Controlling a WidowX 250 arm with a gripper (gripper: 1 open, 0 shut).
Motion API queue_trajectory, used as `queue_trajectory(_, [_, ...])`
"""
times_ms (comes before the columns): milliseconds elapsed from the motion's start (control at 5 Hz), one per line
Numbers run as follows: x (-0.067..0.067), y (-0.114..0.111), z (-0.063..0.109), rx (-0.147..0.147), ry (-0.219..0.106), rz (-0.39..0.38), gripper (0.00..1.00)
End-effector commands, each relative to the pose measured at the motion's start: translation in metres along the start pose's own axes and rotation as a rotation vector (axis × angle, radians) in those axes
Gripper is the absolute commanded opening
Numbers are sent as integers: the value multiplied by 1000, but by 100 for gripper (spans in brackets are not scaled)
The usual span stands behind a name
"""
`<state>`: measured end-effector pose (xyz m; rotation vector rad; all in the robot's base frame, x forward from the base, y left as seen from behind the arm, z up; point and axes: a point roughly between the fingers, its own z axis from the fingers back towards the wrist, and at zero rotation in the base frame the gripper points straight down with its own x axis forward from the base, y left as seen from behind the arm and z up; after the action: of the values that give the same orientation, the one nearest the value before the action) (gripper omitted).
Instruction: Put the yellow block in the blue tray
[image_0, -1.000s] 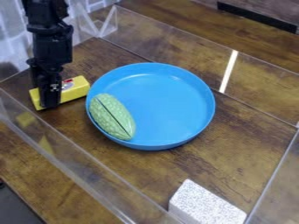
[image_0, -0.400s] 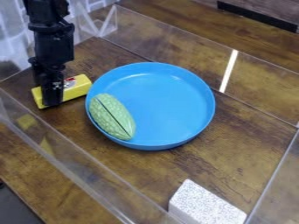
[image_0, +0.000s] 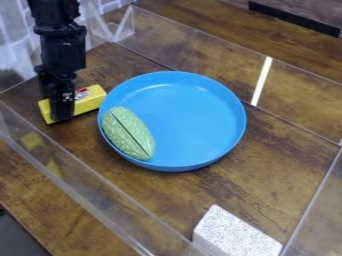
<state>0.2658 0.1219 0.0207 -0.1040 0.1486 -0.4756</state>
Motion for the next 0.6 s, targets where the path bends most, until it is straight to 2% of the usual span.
queue_trajectory(0, [9,3,17,33,-33,-7,0])
queue_trajectory(400, [17,-2,26,33,-38,-16,0])
